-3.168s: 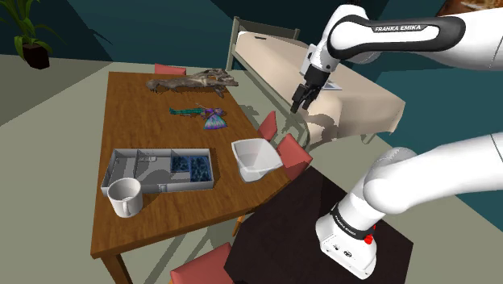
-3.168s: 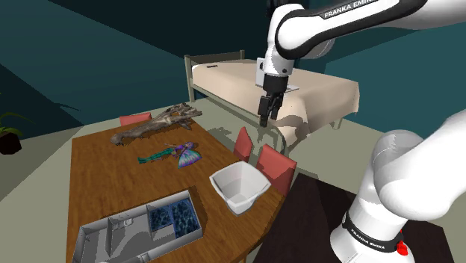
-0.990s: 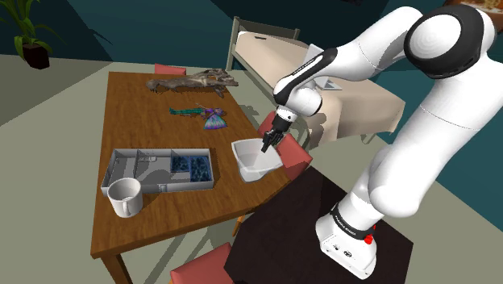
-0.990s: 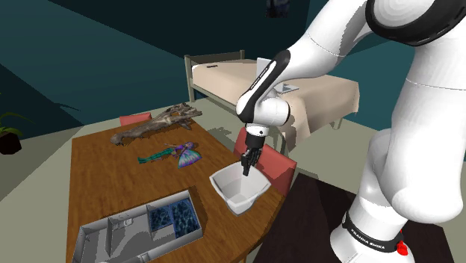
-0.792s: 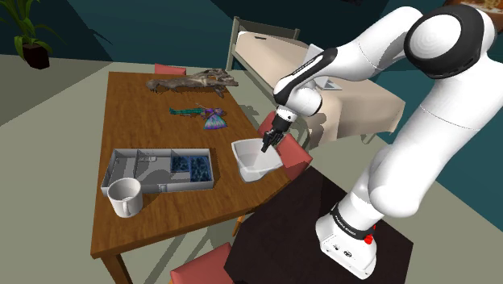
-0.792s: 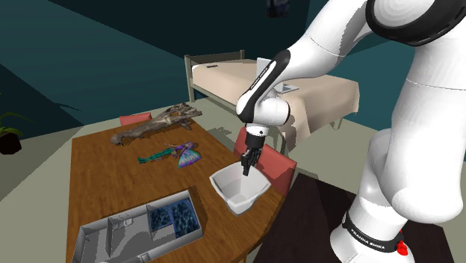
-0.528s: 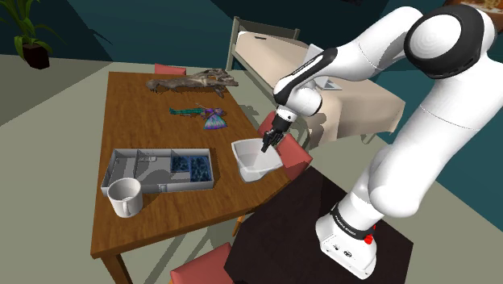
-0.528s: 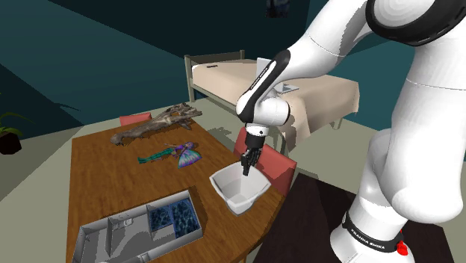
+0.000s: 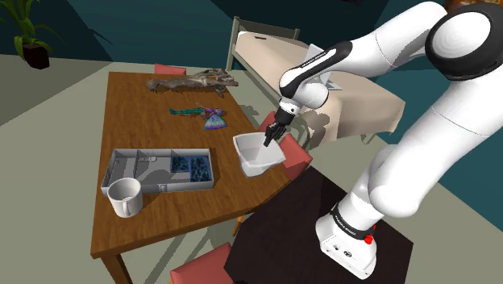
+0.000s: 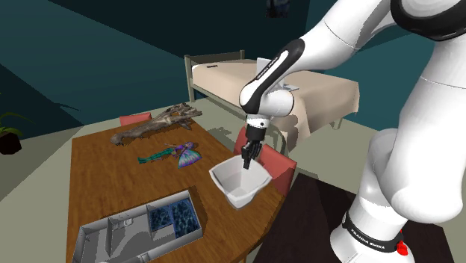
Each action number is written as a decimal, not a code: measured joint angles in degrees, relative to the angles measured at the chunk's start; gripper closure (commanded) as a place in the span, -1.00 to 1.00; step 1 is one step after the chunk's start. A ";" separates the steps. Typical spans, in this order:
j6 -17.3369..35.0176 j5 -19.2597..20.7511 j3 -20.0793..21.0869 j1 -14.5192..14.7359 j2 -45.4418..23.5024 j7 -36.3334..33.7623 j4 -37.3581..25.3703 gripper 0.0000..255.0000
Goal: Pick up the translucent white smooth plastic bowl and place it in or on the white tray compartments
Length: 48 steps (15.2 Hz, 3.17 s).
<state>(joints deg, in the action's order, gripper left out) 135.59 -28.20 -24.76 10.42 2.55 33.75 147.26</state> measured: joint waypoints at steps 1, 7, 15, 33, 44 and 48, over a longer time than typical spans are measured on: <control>-0.66 0.94 0.00 -0.11 0.92 -0.90 -0.05 1.00; -4.59 5.57 0.39 -0.85 5.88 -5.64 -0.54 1.00; -10.28 9.71 0.94 -2.06 10.75 -9.87 -2.48 1.00; -10.68 1.20 11.87 8.99 -6.53 -26.89 -25.24 1.00; -14.60 0.67 15.77 13.12 -21.58 -37.43 -47.40 1.00; -12.69 -0.06 16.08 13.15 -23.13 -36.66 -46.89 1.00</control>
<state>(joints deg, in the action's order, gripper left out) 122.90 -28.26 -8.69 23.57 -20.58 -2.91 100.36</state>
